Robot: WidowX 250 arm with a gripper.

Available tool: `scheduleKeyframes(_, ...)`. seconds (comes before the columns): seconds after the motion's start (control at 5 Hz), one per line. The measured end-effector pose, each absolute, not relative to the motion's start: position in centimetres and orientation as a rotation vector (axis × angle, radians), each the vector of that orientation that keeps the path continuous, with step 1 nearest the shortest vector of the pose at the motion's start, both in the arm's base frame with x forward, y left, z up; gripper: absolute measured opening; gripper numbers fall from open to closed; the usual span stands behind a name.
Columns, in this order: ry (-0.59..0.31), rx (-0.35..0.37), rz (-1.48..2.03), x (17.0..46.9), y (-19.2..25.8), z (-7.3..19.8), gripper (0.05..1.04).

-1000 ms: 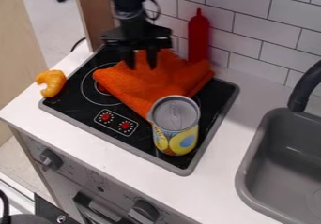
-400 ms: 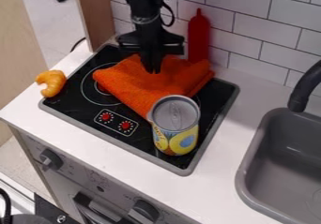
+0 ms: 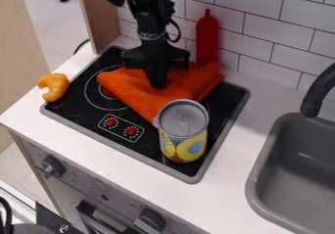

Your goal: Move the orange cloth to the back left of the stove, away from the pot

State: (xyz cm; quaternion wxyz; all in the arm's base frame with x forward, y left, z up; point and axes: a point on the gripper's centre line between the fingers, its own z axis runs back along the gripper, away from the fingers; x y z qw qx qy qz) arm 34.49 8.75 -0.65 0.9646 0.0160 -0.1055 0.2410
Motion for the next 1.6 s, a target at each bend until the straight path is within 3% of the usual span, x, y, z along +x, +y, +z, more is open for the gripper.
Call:
scheduleKeyframes(0.4,-0.195,0.094,0.586,33.5,10.0,-1.0,0.052)
scheduleKeyframes(0.8,-0.115,0.114,0.735,31.3,11.6,-1.1,0.052)
scheduleKeyframes(1.6,-0.247,0.117,0.779,35.5,14.8,-0.9,0.052)
